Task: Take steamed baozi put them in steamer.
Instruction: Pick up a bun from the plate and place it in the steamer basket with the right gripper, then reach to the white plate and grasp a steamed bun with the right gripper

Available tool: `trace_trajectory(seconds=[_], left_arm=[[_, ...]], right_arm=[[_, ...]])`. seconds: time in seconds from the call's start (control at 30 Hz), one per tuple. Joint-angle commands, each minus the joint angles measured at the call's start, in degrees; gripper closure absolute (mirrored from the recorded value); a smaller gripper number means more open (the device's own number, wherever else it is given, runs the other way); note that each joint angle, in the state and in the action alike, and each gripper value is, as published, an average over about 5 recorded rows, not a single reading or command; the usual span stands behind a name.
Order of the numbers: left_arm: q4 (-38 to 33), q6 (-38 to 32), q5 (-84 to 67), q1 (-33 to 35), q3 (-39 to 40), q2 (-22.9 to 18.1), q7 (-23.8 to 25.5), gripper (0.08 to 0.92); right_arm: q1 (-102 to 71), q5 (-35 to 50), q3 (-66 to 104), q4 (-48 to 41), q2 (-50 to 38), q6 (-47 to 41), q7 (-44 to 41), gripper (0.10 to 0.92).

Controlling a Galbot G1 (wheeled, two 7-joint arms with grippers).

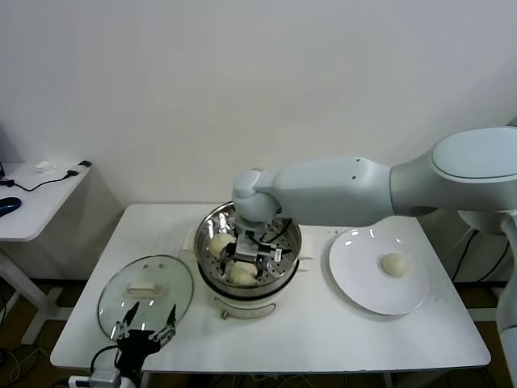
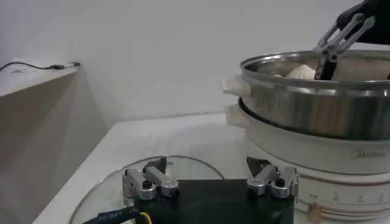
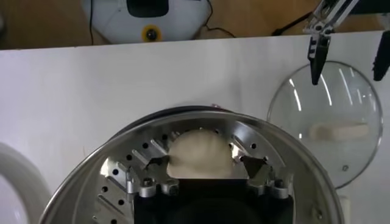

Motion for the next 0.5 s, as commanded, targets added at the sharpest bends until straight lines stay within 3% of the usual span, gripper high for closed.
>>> trace_trajectory(seconds=[0.03,0.13,0.27,0.5], left_arm=[[-0.2,0.5,-0.6,0.1,0.2,0.0,0.0,0.177],[-0.3,0.5,-0.4,0.0,0.6,0.0,0.1,0.177],[-0.4,0.4,-0.3,-0.1,0.8,0.0,0.2,0.177],[-0.4,0.4,-0.6,-0.7,0.9,0.2,0.3,0.177]], right_arm=[[7.3,7.3,0.2,0.2,-5.2,3.1,-4.4,0.204],[13.0,14.7,-1.6,-0.1,-11.0,1.5,-8.0,0.203],[21.0,22.5,-7.0,0.1,-21.3,-7.7,-9.8,0.202],[26.1,22.9,-18.3,-1.8,-37.9,-20.7,-11.0,0.203]])
